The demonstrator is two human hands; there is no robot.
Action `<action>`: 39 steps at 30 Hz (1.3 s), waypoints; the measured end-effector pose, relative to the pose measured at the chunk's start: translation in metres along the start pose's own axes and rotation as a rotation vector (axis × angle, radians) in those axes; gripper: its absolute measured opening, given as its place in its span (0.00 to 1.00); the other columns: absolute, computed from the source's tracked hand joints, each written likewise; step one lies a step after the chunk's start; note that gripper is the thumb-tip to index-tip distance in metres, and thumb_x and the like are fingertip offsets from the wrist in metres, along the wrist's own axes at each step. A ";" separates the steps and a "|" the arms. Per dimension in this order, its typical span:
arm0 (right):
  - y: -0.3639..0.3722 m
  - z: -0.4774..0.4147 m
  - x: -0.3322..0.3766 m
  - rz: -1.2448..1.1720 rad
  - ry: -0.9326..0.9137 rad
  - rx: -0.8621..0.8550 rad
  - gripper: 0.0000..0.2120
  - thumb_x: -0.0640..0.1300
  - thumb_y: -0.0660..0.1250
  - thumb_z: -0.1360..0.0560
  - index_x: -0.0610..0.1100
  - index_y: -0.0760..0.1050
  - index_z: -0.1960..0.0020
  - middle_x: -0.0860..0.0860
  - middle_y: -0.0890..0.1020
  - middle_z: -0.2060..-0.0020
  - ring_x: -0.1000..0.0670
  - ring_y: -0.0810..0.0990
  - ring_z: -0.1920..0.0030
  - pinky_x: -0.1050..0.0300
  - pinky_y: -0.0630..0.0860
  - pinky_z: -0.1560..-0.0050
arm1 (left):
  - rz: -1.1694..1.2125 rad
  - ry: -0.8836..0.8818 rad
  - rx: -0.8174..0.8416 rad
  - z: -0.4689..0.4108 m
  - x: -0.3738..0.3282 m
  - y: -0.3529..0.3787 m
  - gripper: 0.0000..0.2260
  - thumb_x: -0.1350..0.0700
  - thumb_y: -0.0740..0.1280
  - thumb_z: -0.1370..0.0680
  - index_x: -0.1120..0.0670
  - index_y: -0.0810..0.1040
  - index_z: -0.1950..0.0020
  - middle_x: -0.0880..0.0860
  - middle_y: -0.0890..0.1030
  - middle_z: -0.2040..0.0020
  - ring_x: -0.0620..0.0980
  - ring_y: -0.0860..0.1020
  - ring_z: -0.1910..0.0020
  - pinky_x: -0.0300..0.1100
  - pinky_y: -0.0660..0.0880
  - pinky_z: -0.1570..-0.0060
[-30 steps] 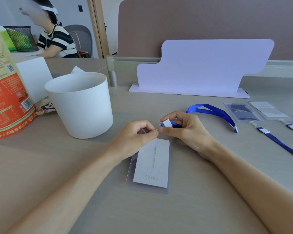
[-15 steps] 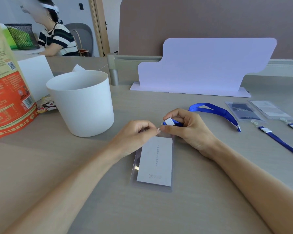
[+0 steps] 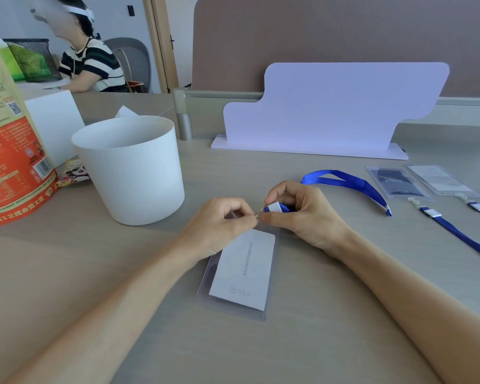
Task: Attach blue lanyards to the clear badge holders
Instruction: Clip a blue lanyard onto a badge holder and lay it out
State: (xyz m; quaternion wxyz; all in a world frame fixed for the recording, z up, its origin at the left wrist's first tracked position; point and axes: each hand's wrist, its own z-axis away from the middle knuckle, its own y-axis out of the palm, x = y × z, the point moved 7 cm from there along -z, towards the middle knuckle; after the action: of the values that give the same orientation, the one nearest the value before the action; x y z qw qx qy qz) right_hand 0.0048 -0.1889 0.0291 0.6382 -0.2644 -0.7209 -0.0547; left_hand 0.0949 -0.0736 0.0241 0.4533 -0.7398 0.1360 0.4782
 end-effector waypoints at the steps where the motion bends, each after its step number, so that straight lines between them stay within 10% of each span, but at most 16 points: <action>1: 0.000 0.000 0.000 -0.006 -0.004 0.003 0.09 0.33 0.74 0.31 0.41 0.75 0.57 0.33 0.81 0.60 0.45 0.70 0.63 0.52 0.67 0.60 | -0.003 0.001 0.003 0.000 0.000 0.000 0.06 0.56 0.68 0.26 0.55 0.80 0.63 0.41 0.70 0.76 0.39 0.67 0.74 0.28 0.62 0.73; 13: -0.003 -0.004 -0.004 -0.082 -0.033 -0.093 0.10 0.37 0.75 0.30 0.43 0.73 0.59 0.34 0.75 0.67 0.48 0.67 0.67 0.55 0.65 0.63 | 0.110 -0.081 0.040 -0.001 0.005 -0.005 0.04 0.53 0.68 0.25 0.52 0.80 0.56 0.45 0.75 0.64 0.42 0.70 0.64 0.35 0.66 0.62; 18: -0.029 0.000 -0.010 -0.231 0.007 -0.357 0.11 0.37 0.76 0.31 0.43 0.73 0.62 0.49 0.77 0.71 0.52 0.72 0.72 0.65 0.69 0.67 | 0.244 -0.176 0.096 -0.001 0.015 -0.021 0.21 0.49 0.68 0.34 0.41 0.75 0.42 0.46 0.84 0.54 0.46 0.81 0.52 0.40 0.73 0.51; 28: -0.018 0.022 0.001 -0.104 0.176 -0.382 0.13 0.44 0.76 0.31 0.43 0.72 0.65 0.46 0.81 0.67 0.49 0.71 0.68 0.61 0.66 0.72 | 0.575 -0.178 -0.291 -0.006 0.042 -0.053 0.15 0.53 0.73 0.29 0.56 0.75 0.46 0.56 0.80 0.48 0.54 0.76 0.60 0.45 0.75 0.65; 34: 0.011 0.058 0.012 0.087 0.172 -0.249 0.10 0.49 0.71 0.25 0.41 0.82 0.55 0.51 0.84 0.69 0.58 0.72 0.73 0.68 0.69 0.70 | 0.552 -0.194 -0.336 0.008 0.028 -0.039 0.15 0.50 0.71 0.27 0.57 0.77 0.45 0.55 0.81 0.53 0.51 0.74 0.70 0.46 0.75 0.62; 39: 0.003 0.083 0.024 -0.039 0.230 -0.318 0.12 0.46 0.68 0.24 0.44 0.77 0.65 0.52 0.80 0.72 0.50 0.69 0.73 0.59 0.62 0.71 | 0.757 -0.240 -0.160 0.021 -0.001 -0.019 0.21 0.47 0.70 0.26 0.55 0.71 0.38 0.56 0.79 0.46 0.53 0.79 0.57 0.46 0.77 0.64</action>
State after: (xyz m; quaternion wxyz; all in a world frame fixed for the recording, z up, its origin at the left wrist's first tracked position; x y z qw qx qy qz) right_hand -0.0685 -0.1442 0.0357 0.6652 -0.3398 -0.6307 -0.2102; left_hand 0.0939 -0.0463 0.0326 0.1986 -0.6094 0.3072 0.7035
